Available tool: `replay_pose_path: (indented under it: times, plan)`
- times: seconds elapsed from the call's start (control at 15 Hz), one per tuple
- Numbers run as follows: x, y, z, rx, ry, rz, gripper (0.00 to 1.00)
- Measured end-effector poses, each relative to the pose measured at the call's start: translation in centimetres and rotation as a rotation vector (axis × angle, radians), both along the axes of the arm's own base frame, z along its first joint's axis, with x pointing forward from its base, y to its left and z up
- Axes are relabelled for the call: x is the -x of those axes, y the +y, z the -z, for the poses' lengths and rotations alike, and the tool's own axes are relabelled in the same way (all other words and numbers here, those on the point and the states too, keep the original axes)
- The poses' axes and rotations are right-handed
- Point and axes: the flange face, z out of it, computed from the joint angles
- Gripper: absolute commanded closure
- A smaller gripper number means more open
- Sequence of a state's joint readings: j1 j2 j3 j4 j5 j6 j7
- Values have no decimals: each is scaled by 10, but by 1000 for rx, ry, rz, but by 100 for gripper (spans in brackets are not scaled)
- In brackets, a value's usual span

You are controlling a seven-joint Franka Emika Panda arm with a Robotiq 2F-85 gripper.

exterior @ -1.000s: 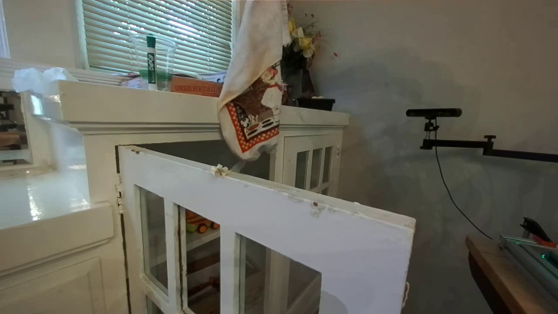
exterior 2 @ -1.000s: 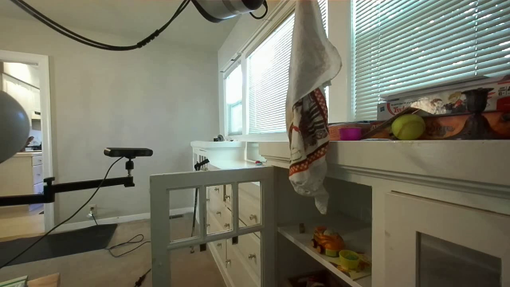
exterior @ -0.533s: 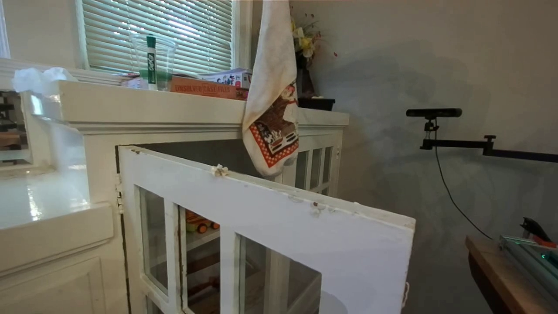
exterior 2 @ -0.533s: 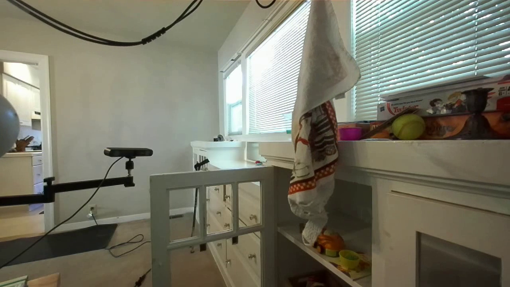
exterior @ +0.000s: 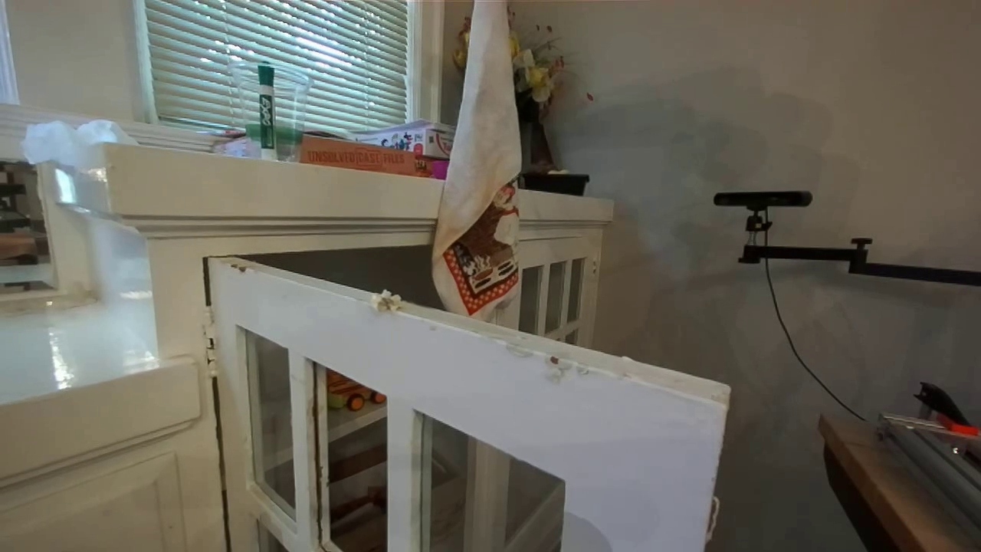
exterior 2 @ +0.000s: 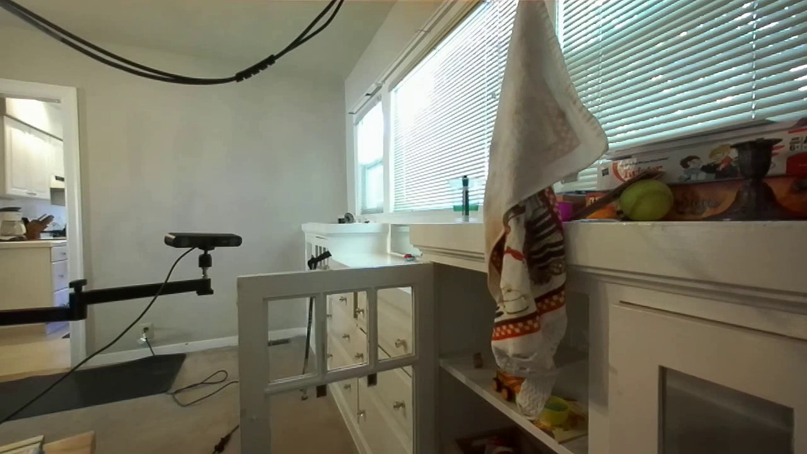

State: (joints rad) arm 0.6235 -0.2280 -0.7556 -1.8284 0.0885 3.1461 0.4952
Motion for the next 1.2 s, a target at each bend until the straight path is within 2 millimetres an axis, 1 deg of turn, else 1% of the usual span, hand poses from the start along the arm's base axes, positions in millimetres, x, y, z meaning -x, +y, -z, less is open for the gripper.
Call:
replay_pose_path:
  times: [0.4, 0.47, 0.6, 1.07, 1.2]
  plan:
    - [5, -1, -20, 218, 119, 33, 100]
    - [5, 2, -24, 247, 134, 33, 100]
    - [6, 8, -31, 254, 133, 21, 99]
    - [2, 4, -23, 246, 152, 30, 100]
    - [-1, 6, -17, 231, 201, 4, 100]
